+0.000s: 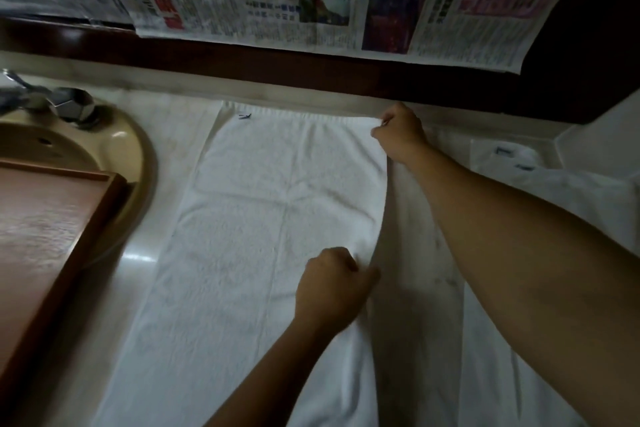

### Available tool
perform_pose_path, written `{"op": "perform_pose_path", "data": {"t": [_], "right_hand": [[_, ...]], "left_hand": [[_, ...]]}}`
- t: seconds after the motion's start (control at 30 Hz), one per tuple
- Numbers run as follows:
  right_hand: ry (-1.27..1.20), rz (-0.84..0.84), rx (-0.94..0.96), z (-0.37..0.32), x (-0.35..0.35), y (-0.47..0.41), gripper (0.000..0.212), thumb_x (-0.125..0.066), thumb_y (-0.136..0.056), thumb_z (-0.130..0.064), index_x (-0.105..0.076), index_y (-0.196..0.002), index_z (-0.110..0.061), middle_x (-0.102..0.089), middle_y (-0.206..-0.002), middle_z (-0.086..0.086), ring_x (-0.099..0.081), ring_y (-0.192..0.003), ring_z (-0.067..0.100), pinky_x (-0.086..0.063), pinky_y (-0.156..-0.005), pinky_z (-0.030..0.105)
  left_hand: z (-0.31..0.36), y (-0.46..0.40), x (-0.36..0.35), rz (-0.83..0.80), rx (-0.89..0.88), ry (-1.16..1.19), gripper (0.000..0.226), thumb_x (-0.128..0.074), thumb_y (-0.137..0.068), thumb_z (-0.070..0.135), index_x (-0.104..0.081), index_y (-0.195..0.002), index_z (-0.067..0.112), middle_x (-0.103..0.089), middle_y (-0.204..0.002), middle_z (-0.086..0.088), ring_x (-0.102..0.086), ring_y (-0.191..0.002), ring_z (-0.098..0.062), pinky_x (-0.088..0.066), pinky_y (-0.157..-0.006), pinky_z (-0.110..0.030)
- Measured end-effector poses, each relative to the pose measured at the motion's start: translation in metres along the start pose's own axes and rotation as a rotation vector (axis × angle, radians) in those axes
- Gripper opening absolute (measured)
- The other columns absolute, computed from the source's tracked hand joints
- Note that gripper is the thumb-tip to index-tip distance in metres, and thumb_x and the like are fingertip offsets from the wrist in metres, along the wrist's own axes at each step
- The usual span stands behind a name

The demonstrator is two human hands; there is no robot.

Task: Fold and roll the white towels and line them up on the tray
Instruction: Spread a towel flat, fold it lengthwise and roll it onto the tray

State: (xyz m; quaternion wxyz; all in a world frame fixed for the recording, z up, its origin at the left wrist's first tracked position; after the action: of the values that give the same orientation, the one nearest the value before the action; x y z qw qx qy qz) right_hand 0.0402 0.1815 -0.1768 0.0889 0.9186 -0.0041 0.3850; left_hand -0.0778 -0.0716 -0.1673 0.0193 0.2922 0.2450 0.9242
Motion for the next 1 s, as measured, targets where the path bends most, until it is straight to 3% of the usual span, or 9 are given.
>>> {"op": "perform_pose_path", "data": {"t": [0.13, 0.2, 0.27, 0.43, 0.57, 0.7, 0.8, 0.9, 1.0], "right_hand": [[-0.265, -0.008, 0.015, -0.027, 0.008, 0.012, 0.031, -0.065, -0.087, -0.008, -0.057, -0.116, -0.015, -0.057, -0.107, 0.003, -0.058, -0.088, 0.015, -0.042, -0.057, 0.016], [-0.369, -0.022, 0.013, -0.045, 0.007, 0.018, 0.035, -0.064, -0.086, -0.007, -0.06, -0.12, -0.017, -0.058, -0.111, 0.002, -0.057, -0.093, 0.015, -0.045, -0.064, 0.017], [-0.406, -0.036, 0.015, -0.062, 0.001, 0.026, 0.024, -0.065, -0.086, -0.007, -0.066, -0.108, -0.015, -0.063, -0.101, 0.003, -0.06, -0.085, 0.015, -0.048, -0.061, 0.019], [-0.445, -0.042, 0.015, -0.098, -0.02, 0.039, 0.008, -0.065, -0.087, -0.011, -0.069, -0.093, -0.014, -0.07, -0.085, 0.004, -0.067, -0.073, 0.017, -0.049, -0.06, 0.024], [-0.544, -0.037, 0.022, -0.136, -0.042, 0.039, 0.013, -0.057, -0.088, -0.009, -0.067, -0.083, -0.015, -0.071, -0.076, 0.006, -0.071, -0.073, 0.023, -0.046, -0.055, 0.023], [-0.284, -0.049, 0.155, -0.167, -0.084, 0.028, 0.016, -0.067, -0.088, -0.007, -0.064, -0.074, -0.015, -0.068, -0.075, 0.008, -0.068, -0.068, 0.021, -0.053, -0.061, 0.027], [-0.008, -0.046, 0.269, -0.183, -0.123, 0.021, 0.01, -0.071, -0.086, -0.018, -0.064, -0.079, -0.016, -0.064, -0.084, 0.004, -0.062, -0.081, 0.022, -0.048, -0.073, 0.028], [0.147, -0.066, 0.314, -0.195, -0.159, 0.019, 0.014, -0.07, -0.083, -0.022, -0.061, -0.075, -0.016, -0.056, -0.089, 0.004, -0.058, -0.084, 0.024, -0.046, -0.072, 0.029], [0.205, -0.051, 0.297, -0.202, -0.185, 0.019, 0.014, -0.063, -0.081, -0.023, -0.055, -0.071, -0.018, -0.059, -0.078, 0.004, -0.059, -0.078, 0.027, -0.044, -0.073, 0.032]], "left_hand": [[-0.01, 0.009, 0.031, 0.032, 0.201, 0.553, 0.011, -0.059, -0.086, 0.013, -0.062, -0.083, 0.003, -0.061, -0.074, -0.009, -0.059, -0.068, -0.021, -0.051, -0.06, -0.034], [-0.016, 0.014, 0.045, 0.044, 0.263, 0.685, 0.007, -0.055, -0.083, 0.008, -0.061, -0.08, 0.005, -0.057, -0.077, -0.009, -0.056, -0.072, -0.025, -0.045, -0.059, -0.034], [-0.022, 0.018, 0.06, 0.091, 0.264, 0.715, 0.008, -0.058, -0.083, 0.01, -0.063, -0.082, 0.004, -0.059, -0.076, -0.007, -0.054, -0.068, -0.021, -0.041, -0.054, -0.029], [-0.042, 0.033, 0.099, 0.207, 0.18, 0.691, 0.014, -0.074, -0.084, 0.019, -0.064, -0.089, 0.01, -0.072, -0.081, -0.014, -0.067, -0.069, -0.022, -0.049, -0.055, -0.027], [-0.067, 0.041, 0.141, 0.308, 0.176, 0.672, 0.019, -0.078, -0.083, 0.02, -0.063, -0.095, 0.018, -0.069, -0.088, -0.011, -0.069, -0.073, -0.023, -0.05, -0.051, -0.023], [-0.098, 0.035, 0.173, 0.306, 0.109, 0.604, 0.006, -0.069, -0.091, 0.018, -0.066, -0.086, 0.016, -0.072, -0.075, -0.009, -0.064, -0.061, -0.016, -0.047, -0.052, -0.028], [-0.126, 0.027, 0.191, 0.28, 0.107, 0.513, 0.011, -0.067, -0.094, 0.021, -0.068, -0.084, 0.016, -0.072, -0.066, -0.004, -0.062, -0.051, -0.012, -0.049, -0.051, -0.028], [-0.152, 0.013, 0.205, 0.311, 0.078, 0.299, 0.016, -0.068, -0.093, 0.03, -0.068, -0.078, 0.024, -0.071, -0.066, 0.009, -0.065, -0.056, -0.006, -0.057, -0.06, -0.034], [-0.163, 0.008, 0.216, 0.383, 0.007, 0.089, 0.021, -0.064, -0.093, 0.039, -0.062, -0.075, 0.029, -0.066, -0.068, 0.015, -0.062, -0.064, 0.0, -0.052, -0.06, -0.028]]}}
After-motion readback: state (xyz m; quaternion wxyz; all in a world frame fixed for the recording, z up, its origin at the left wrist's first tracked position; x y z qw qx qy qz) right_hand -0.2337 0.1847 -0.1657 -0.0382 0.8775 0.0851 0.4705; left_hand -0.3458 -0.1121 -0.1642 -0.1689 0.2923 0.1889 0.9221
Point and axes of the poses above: each hand's wrist, its own y-axis away from the middle knuckle, its own x-axis out of the back of the hand, z = x × y, the point moved 3 cm from there along -y, towards the middle knuckle
